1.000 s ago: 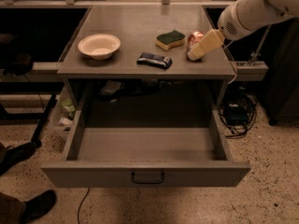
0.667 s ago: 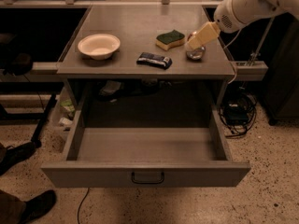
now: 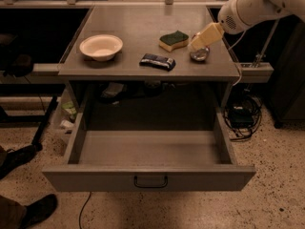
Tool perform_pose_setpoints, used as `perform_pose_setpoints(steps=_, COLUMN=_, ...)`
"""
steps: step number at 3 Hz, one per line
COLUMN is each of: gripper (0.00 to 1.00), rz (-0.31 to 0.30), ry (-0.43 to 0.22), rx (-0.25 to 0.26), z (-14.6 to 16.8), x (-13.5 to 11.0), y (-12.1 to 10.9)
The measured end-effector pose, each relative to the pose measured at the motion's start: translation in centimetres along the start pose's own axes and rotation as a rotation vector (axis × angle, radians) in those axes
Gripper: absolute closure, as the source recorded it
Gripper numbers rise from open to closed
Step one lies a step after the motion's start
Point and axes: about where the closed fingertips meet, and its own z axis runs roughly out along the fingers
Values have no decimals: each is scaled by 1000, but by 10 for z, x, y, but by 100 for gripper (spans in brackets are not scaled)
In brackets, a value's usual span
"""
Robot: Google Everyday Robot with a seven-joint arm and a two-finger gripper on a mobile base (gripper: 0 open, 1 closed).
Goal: Place sponge into top drawer
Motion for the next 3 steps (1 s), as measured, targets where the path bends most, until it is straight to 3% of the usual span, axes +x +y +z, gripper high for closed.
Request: perform_pose_setpoints(steps=3, gripper=0, rz=-36, ry=-111, rx=-61, z=69, x=-44, y=-7)
